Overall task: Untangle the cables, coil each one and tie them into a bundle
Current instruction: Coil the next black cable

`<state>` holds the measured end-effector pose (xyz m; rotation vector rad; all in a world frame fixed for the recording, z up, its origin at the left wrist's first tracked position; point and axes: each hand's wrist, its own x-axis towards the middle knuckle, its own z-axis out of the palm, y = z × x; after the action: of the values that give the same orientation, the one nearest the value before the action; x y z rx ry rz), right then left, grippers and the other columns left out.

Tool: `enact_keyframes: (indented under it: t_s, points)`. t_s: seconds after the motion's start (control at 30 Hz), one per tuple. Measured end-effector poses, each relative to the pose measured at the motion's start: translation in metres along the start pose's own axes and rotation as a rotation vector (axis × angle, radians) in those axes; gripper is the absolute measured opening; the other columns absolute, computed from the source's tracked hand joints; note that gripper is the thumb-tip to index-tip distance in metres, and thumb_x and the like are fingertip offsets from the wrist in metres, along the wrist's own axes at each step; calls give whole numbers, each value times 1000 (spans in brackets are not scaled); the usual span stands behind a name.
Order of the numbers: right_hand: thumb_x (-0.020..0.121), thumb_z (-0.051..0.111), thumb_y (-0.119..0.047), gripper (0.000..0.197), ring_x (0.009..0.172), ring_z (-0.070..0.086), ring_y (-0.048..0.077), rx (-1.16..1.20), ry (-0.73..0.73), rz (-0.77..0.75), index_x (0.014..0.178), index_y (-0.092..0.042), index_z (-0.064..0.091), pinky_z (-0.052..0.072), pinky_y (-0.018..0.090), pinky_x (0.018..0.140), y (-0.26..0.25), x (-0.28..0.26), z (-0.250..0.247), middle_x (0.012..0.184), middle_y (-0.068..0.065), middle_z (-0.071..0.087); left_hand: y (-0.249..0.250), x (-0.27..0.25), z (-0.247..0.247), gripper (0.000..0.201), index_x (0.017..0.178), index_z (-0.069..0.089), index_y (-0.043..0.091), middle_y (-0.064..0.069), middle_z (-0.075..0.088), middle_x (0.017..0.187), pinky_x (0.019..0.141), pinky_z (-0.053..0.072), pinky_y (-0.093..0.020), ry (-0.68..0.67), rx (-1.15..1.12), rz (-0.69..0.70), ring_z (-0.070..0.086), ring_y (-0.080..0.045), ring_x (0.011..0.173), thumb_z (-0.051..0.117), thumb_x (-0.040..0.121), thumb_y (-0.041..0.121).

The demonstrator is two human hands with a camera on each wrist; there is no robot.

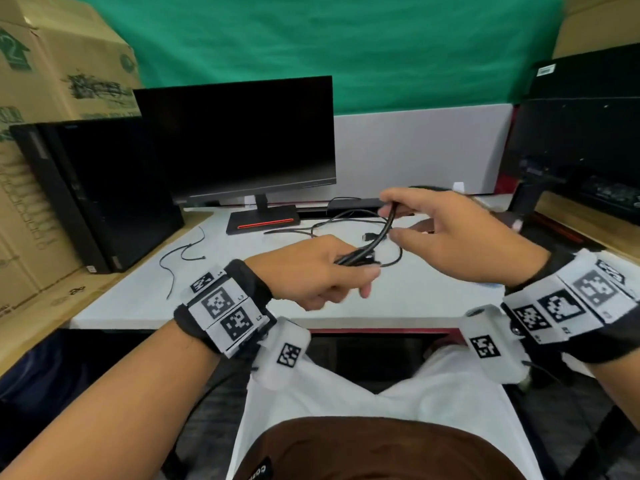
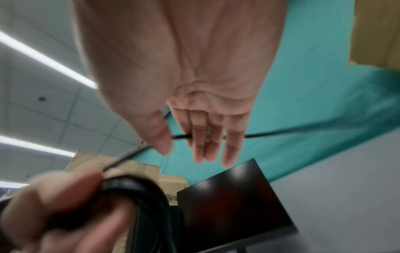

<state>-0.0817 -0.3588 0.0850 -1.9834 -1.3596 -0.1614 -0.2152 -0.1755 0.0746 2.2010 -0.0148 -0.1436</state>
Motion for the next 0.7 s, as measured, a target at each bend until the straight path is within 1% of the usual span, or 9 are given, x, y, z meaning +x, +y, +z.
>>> enact_keyframes:
  t_s: [0.03, 0.1, 0.2, 0.27, 0.33, 0.43, 0.5, 0.6, 0.7]
  points:
    - [94, 62, -22, 47, 104, 67, 15, 179, -55, 12, 139, -27, 51, 52, 30, 94, -3, -2, 2, 124, -15, 64, 7, -1, 7, 49, 87, 61, -1, -1, 34, 54, 40, 25, -22, -66, -108, 55, 25, -14, 40, 49, 97, 46]
    - [90, 58, -19, 53, 117, 62, 11, 637, -200, 22, 142, -20, 45, 48, 30, 101, -8, -4, 7, 126, -11, 65, 20, -3, 15, 52, 82, 59, 0, 0, 33, 48, 45, 34, -28, -109, -201, 191, 24, -13, 32, 36, 100, 44]
    - [86, 56, -10, 48, 97, 68, 29, 969, -403, -88, 133, -2, 49, 52, 45, 93, -10, -8, 13, 100, 5, 72, 30, -4, 16, 56, 73, 53, 3, 1, 31, 45, 55, 46, -37, -56, -301, 316, 26, -11, 27, 25, 103, 41]
    - [84, 58, 6, 32, 92, 67, 31, 836, -366, -133, 111, -10, 65, 53, 47, 86, -11, -8, 16, 95, 12, 70, 32, -4, 12, 55, 70, 52, 4, 0, 30, 44, 56, 51, -37, 21, -329, 337, 30, -12, 26, 28, 103, 41]
    - [81, 55, 19, 44, 84, 67, 18, 648, -202, -79, 89, -21, 70, 52, 33, 77, -9, -4, 21, 86, 7, 73, 29, -1, 9, 51, 69, 51, 6, -2, 30, 45, 52, 53, -36, 177, -308, 361, 32, -14, 26, 38, 104, 40]
    - [82, 50, 21, 42, 74, 66, 16, 622, -121, 22, 84, -17, 69, 51, 22, 70, -10, -2, 28, 77, 9, 73, 24, 3, 2, 35, 79, 53, 5, -1, 33, 47, 45, 48, -33, 375, -306, 388, 27, -13, 27, 56, 94, 37]
    - [84, 54, 16, 35, 68, 64, 13, 584, -74, 44, 78, -14, 70, 49, 19, 65, -12, -1, 28, 71, 5, 71, 20, 3, -1, 27, 95, 58, 6, 1, 41, 49, 44, 48, -31, 355, -318, 412, 26, -12, 29, 64, 92, 32]
    - [87, 65, -1, 12, 72, 63, 25, 412, 63, 28, 78, -7, 69, 51, 33, 65, -13, 0, 26, 80, 12, 67, 18, 2, -1, 24, 109, 64, 4, -15, 55, 66, 45, 52, -29, 320, -283, 439, 29, -12, 31, 70, 90, 17]
    - [86, 70, -8, 9, 80, 63, 29, 283, 261, -20, 90, -15, 66, 54, 44, 73, -16, -1, 32, 91, 13, 65, 21, 7, 3, 14, 101, 68, 0, -10, 48, 58, 42, 49, -26, 487, -265, 441, 29, -11, 31, 70, 91, 10]
